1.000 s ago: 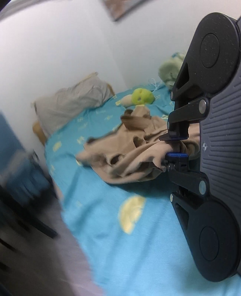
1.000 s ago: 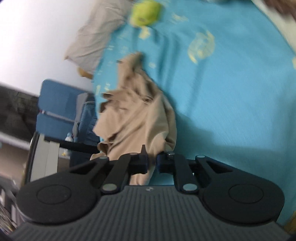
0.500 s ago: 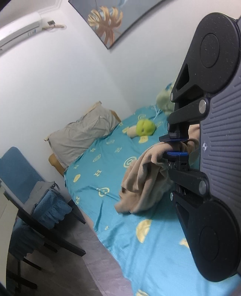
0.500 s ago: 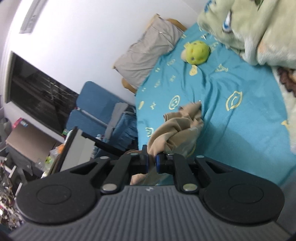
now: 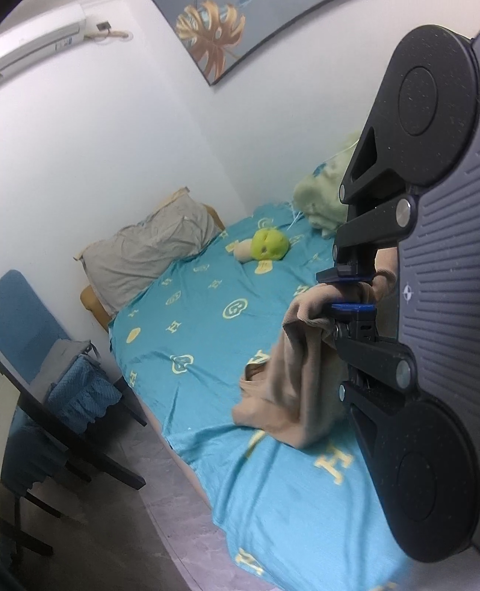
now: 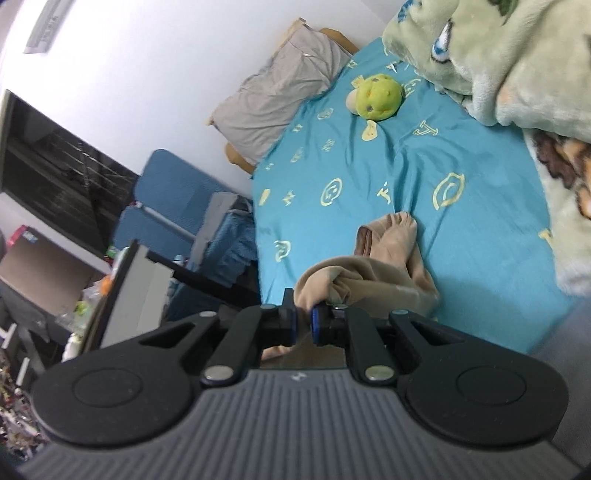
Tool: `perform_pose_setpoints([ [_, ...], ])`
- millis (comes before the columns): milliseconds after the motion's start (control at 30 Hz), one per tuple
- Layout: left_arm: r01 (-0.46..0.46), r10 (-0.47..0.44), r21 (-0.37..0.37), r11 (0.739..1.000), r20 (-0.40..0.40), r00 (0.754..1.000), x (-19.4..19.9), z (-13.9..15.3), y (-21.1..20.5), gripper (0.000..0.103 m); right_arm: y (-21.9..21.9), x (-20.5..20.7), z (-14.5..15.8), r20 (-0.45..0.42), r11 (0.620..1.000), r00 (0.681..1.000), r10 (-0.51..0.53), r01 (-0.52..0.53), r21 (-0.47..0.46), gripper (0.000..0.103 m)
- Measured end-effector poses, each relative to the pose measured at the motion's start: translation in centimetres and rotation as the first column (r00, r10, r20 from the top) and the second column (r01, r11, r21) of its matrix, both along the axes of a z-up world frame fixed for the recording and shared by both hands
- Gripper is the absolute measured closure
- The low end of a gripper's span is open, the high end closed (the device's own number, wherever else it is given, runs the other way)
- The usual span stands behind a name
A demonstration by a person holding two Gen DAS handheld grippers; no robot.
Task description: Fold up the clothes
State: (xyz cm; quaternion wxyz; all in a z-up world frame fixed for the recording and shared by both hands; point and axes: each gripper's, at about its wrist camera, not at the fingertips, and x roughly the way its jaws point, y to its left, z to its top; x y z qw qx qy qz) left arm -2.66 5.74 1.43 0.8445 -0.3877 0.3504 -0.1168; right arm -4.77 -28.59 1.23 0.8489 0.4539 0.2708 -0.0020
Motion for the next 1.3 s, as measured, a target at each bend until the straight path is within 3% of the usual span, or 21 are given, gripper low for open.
perform_pose_setpoints([
  [233,-0.013,0.018,0.099,0.995,-0.056,0.998,11.1,-4.4,-1.6,0.091,-0.7,10.0,-4.5,-0.113,1.0,0.994,-0.007,0.006,-0.01,0.092],
  [433,0.062,-0.054,0.172,0.983,-0.055,0.997,17.9,-9.7,-2.2,0.09,-1.5,15.8,-9.8,-0.184,1.0,0.983,-0.007,0.01,0.013,0.091],
  [633,0.083,-0.069,0.228,0.97,-0.066,0.995,20.6,-13.3,-2.3,0.09,-2.0,18.3,-13.1,-0.244,1.0,0.969,0.025,-0.02,0.02,0.091],
  [900,0.156,-0.165,0.381,0.911,-0.008,0.986,21.0,-13.2,-4.1,0.091,-1.5,19.1,-13.0,-0.239,0.993,0.967,0.086,-0.102,-0.058,0.09],
  [967,0.165,-0.183,0.404,0.9,0.005,0.983,20.7,-13.1,-4.4,0.09,-1.2,19.2,-12.5,-0.222,0.988,0.969,0.108,-0.13,-0.086,0.086],
  [1000,0.169,-0.193,0.417,0.893,0.015,0.981,20.5,-12.8,-4.6,0.085,-1.0,19.2,-12.1,-0.207,0.984,0.971,0.12,-0.143,-0.101,0.075],
  [1067,0.179,-0.219,0.445,0.877,0.04,0.975,20.1,-12.3,-5.1,0.074,-0.4,18.8,-10.9,-0.134,0.977,0.981,0.143,-0.162,-0.138,0.038],
  [1100,0.178,-0.228,0.457,0.871,0.057,0.972,19.8,-11.9,-5.3,0.057,0.0,18.5,-10.1,-0.084,0.973,0.985,0.152,-0.164,-0.162,0.015],
  [1133,0.173,-0.236,0.47,0.866,0.078,0.969,19.4,-11.5,-5.5,0.026,0.4,18.2,-9.3,-0.035,0.968,0.986,0.162,-0.166,-0.186,0.01],
  [1167,0.166,-0.244,0.485,0.859,0.102,0.964,19.1,-11.0,-5.8,0.014,0.8,17.8,-8.3,0.01,0.957,0.985,0.171,-0.164,-0.238,0.011],
  [1200,0.159,-0.258,0.501,0.851,0.134,0.957,18.6,-10.7,-6.0,0.008,1.2,17.4,-7.4,0.053,0.943,0.982,0.182,-0.159,-0.293,0.011],
  [1267,0.17,-0.305,0.542,0.823,0.171,0.937,18.0,-10.4,-6.7,0.008,1.5,16.6,-6.4,0.1,0.919,0.98,0.173,-0.124,-0.375,0.011],
  [1300,0.184,-0.329,0.564,0.805,0.167,0.929,17.9,-10.5,-7.1,0.008,1.8,16.8,-6.4,0.083,0.901,0.979,0.184,-0.134,-0.413,0.011],
])
